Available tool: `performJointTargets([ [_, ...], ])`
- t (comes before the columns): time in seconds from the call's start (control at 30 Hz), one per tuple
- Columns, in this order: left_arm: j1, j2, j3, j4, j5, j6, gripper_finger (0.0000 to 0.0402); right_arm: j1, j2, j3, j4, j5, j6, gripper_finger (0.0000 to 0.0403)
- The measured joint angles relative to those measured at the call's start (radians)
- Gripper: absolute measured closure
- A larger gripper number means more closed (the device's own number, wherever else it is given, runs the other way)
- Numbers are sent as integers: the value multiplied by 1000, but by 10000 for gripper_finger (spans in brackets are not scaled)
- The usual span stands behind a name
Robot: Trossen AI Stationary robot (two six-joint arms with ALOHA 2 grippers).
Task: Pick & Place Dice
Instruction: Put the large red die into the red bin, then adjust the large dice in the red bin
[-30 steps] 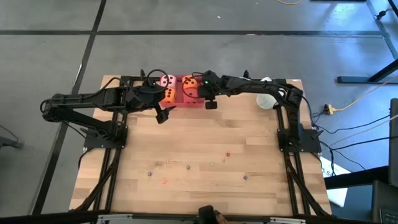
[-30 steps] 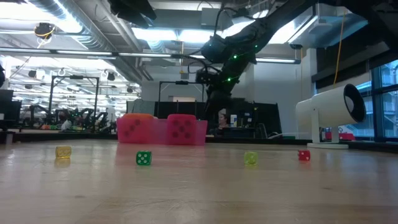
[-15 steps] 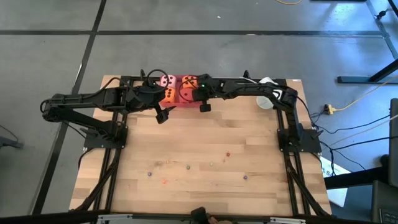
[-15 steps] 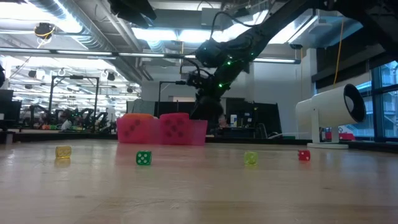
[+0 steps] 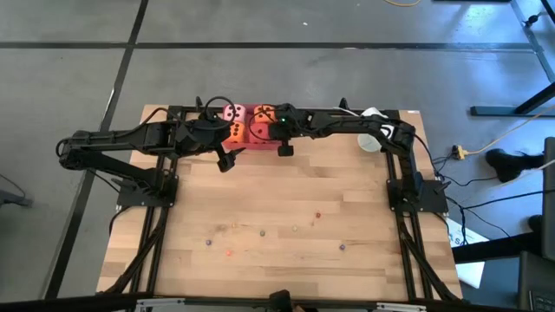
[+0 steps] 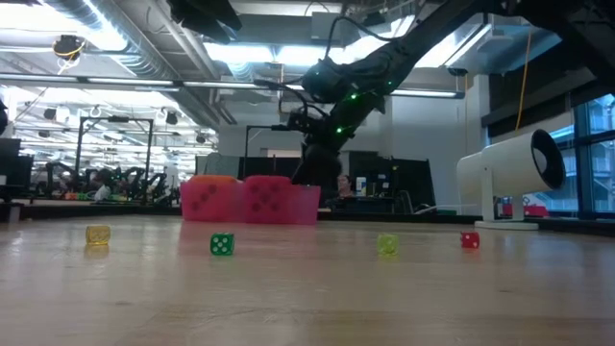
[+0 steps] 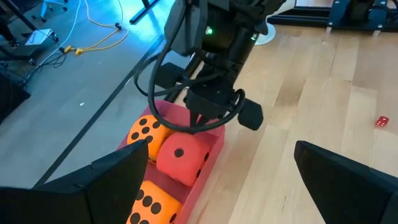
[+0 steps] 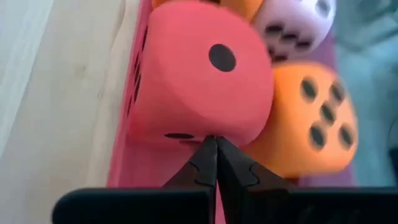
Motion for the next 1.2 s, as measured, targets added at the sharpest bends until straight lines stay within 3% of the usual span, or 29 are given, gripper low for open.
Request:
performJointTargets([
  [0.3, 0, 28, 0, 18, 23, -39, 2, 25, -146, 0, -164, 54, 80, 400],
  [0.57, 1, 110, 0, 44, 29, -59, 2, 11, -373, -31, -477, 18, 188, 400],
  [0.7, 3, 170, 0, 66, 55, -53, 2, 1, -503, -205, -421, -37, 255, 401],
  [0.97, 11, 328, 0, 124, -118, -70, 4, 28, -738, -612, -101, -34, 350, 400],
  [1.2, 57, 451, 0, 294, 98, -51, 71, 35, -814, -730, 30, -34, 469, 390],
])
